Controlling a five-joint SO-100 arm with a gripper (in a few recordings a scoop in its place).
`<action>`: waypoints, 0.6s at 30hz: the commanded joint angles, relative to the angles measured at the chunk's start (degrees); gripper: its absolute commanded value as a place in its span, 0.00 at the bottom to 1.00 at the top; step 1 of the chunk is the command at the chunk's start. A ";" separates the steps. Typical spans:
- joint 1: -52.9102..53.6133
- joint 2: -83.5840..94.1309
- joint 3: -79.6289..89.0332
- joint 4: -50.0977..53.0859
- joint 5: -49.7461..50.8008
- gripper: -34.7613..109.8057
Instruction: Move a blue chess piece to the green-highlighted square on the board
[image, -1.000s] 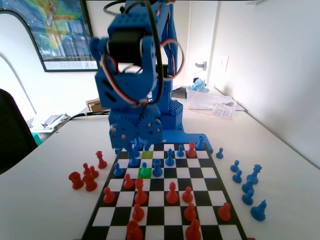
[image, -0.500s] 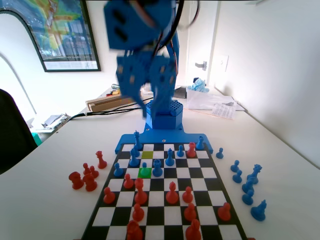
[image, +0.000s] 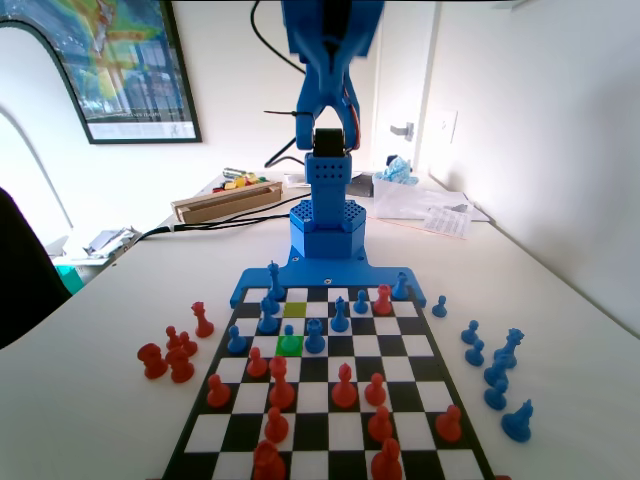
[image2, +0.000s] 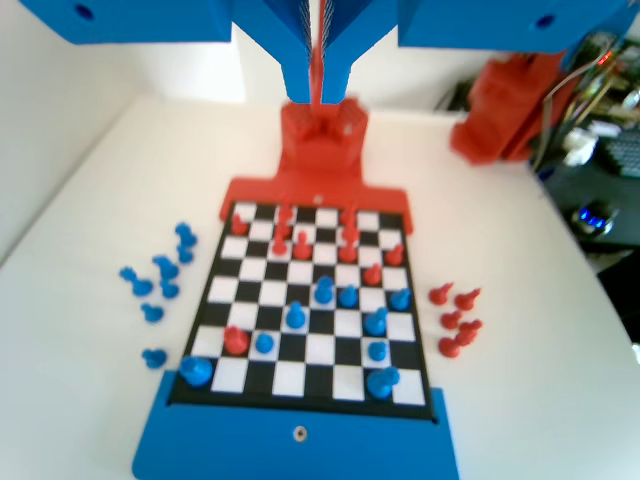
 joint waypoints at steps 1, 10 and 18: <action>0.09 8.35 -3.52 3.08 -0.79 0.26; -1.23 21.01 4.48 6.86 -2.37 0.25; -0.97 28.13 14.94 0.35 -3.60 0.25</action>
